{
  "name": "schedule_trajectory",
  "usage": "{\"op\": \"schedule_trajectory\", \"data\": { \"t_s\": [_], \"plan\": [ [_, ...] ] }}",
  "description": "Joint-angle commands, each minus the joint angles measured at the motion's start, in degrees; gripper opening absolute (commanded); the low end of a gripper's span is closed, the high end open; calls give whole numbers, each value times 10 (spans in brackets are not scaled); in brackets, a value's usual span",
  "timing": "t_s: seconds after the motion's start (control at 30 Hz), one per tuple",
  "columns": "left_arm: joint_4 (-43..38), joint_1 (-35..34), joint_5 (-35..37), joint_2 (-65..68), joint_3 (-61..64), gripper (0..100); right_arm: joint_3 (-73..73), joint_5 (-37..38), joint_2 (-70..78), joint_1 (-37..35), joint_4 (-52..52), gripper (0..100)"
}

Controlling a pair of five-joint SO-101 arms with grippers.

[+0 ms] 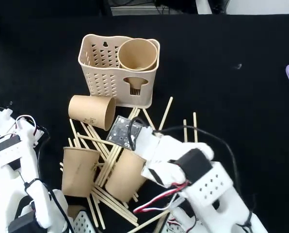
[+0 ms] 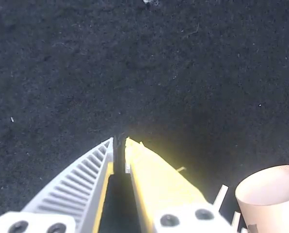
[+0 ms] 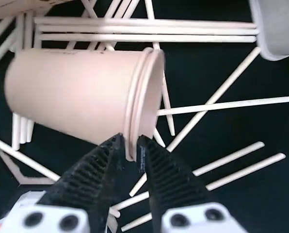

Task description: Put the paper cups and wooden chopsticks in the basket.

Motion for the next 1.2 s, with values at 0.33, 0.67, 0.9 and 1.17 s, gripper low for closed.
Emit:
{"op": "schedule_trajectory", "data": {
  "t_s": [0.33,0.67,0.9,1.17],
  "plan": [
    [-11,0,4,-14,-4,52,-86,66,-14,0,76,11],
    [-11,1,4,-14,-4,52,36,-1,-11,209,-62,276],
    [-11,1,4,-14,-4,52,20,-7,-11,166,-63,237],
    [-11,1,4,-14,-4,52,30,-27,29,151,-85,237]
  ]
}}
